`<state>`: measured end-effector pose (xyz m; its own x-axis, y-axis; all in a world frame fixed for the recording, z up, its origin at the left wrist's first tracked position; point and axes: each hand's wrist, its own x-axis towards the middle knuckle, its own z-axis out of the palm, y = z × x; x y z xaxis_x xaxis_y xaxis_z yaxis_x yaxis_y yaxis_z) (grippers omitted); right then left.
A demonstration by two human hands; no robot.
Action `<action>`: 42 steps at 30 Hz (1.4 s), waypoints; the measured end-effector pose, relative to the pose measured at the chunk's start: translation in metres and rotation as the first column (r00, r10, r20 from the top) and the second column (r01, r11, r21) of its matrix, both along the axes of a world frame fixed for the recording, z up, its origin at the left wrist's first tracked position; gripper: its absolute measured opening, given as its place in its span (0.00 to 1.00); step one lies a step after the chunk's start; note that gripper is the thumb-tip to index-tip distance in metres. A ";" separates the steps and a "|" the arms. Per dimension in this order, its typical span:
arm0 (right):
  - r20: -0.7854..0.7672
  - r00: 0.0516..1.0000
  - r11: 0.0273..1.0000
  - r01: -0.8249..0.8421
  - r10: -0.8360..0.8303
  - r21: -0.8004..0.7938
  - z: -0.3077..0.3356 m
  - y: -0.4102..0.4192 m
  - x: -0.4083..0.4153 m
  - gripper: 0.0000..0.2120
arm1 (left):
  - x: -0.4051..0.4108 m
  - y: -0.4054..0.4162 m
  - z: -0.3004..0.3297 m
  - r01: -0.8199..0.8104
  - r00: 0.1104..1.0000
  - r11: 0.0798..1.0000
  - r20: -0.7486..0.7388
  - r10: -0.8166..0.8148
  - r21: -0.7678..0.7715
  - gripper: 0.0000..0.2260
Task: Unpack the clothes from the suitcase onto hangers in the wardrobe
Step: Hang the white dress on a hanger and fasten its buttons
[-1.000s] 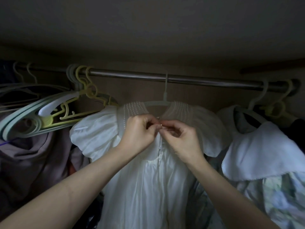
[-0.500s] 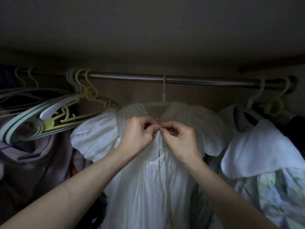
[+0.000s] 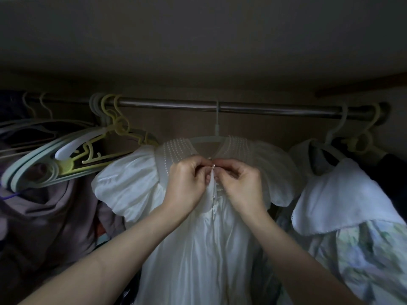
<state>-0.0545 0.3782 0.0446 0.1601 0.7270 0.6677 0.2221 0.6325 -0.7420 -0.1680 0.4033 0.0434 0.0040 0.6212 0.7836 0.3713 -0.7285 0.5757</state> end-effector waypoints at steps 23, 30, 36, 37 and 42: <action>0.035 0.999 1.000 -0.016 0.016 -0.009 0.001 -0.003 0.006 0.09 | -0.007 -0.003 0.005 -0.077 0.912 0.952 -0.363 0.188 0.298 0.15; 0.100 0.993 0.997 -0.063 0.058 0.053 0.001 -0.001 0.008 0.17 | -0.011 0.008 0.011 -0.051 0.883 0.973 -0.445 0.150 0.227 0.14; 0.107 0.988 0.992 -0.116 0.110 0.053 0.001 0.009 0.018 0.25 | -0.015 0.014 0.017 -0.046 0.896 0.977 -0.423 0.132 0.208 0.12; 0.096 0.991 0.993 -0.097 0.090 0.061 0.003 0.011 0.021 0.25 | -0.020 0.016 0.018 -0.055 0.891 0.966 -0.423 0.162 0.253 0.16; 0.153 0.928 0.937 0.322 -0.341 0.136 0.035 0.052 0.063 0.18 | -0.061 0.049 0.024 -0.387 0.796 0.875 -0.375 0.476 0.291 0.18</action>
